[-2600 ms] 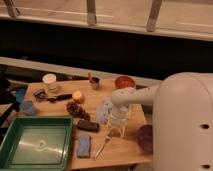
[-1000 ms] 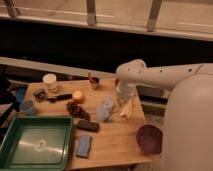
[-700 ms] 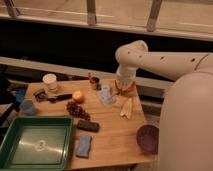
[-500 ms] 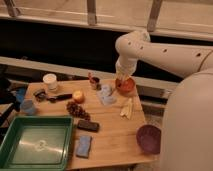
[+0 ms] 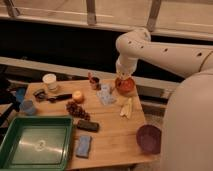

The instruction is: Place fork in red bowl

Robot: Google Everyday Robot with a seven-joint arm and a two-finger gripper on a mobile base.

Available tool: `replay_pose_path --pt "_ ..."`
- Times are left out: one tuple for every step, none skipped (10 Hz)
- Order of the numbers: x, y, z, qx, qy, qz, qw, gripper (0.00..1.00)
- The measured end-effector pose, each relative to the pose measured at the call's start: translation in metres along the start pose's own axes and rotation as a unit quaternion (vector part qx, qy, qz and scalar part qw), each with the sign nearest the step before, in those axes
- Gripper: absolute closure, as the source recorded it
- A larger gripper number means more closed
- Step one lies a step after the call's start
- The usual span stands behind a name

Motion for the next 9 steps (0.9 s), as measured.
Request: replay_pose_path --pt "0.000 -0.001 0.001 0.004 -0.002 0.002 1.0000 1.00" --pt "-0.002 -0.003 0.000 0.011 -0.009 0.006 0.9999 1.00" --pt "-0.010 -0.006 0.001 0.018 -0.021 0.013 0.9995 1.00" --pt "-0.024 -0.013 0.003 0.022 -0.031 0.022 0.9990 1.00" --pt "-0.037 -0.018 0.005 0.024 -0.039 0.030 0.9985 1.00" --pt "-0.062 -0.027 0.008 0.027 -0.053 0.041 0.9974 1.00" --pt "-0.083 -0.034 0.011 0.030 -0.063 0.049 0.9964 1.00" --pt "-0.098 -0.039 0.014 0.033 -0.071 0.056 0.9954 1.00" --pt "-0.115 -0.047 0.019 0.030 -0.074 0.071 0.9942 1.00"
